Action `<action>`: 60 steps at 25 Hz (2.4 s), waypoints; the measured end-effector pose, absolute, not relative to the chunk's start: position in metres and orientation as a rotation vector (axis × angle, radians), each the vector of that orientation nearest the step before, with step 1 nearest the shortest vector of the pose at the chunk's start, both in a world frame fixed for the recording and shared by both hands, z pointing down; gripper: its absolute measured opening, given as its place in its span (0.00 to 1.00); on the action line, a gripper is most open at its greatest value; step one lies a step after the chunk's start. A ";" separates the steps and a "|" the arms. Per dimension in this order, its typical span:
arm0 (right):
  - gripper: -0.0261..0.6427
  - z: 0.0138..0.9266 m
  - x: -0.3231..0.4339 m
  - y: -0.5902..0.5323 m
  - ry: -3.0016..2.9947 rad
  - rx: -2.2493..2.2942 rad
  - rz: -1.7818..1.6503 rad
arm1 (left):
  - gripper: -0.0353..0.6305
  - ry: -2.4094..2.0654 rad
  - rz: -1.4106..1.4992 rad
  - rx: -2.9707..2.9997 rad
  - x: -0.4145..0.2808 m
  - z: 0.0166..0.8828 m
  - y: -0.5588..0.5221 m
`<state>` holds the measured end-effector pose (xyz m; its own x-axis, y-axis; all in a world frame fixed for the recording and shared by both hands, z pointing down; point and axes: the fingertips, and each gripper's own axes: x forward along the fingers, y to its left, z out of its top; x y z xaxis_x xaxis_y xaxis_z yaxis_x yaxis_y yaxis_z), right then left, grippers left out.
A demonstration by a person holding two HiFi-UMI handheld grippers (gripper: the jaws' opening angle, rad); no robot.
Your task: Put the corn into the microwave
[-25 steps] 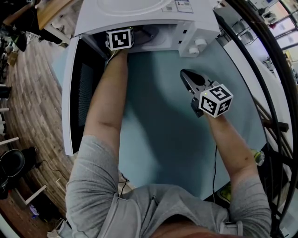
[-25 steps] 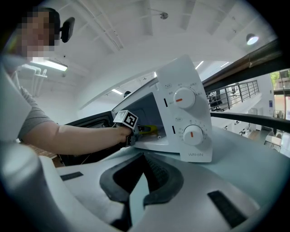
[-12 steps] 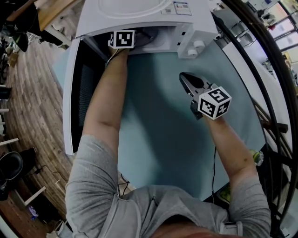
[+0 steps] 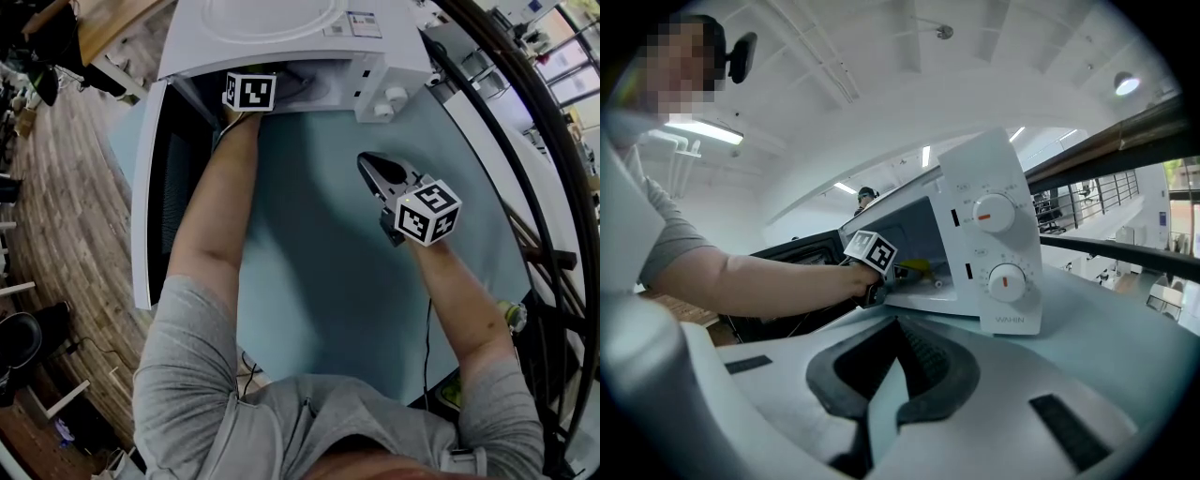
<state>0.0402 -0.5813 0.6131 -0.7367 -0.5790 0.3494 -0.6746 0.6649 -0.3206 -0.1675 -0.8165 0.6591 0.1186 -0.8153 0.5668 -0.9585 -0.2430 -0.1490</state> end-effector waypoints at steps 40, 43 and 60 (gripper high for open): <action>0.07 0.550 0.135 -0.372 -2.543 1.276 0.712 | 0.57 -1.343 0.271 2.404 -0.046 0.570 -0.439; 0.07 0.544 0.143 -0.343 -2.552 1.276 0.720 | 0.50 -1.331 0.270 2.401 -0.049 0.560 -0.393; 0.07 0.492 0.204 -0.169 -2.628 1.192 0.720 | 0.13 -1.395 0.096 2.463 -0.027 0.451 -0.192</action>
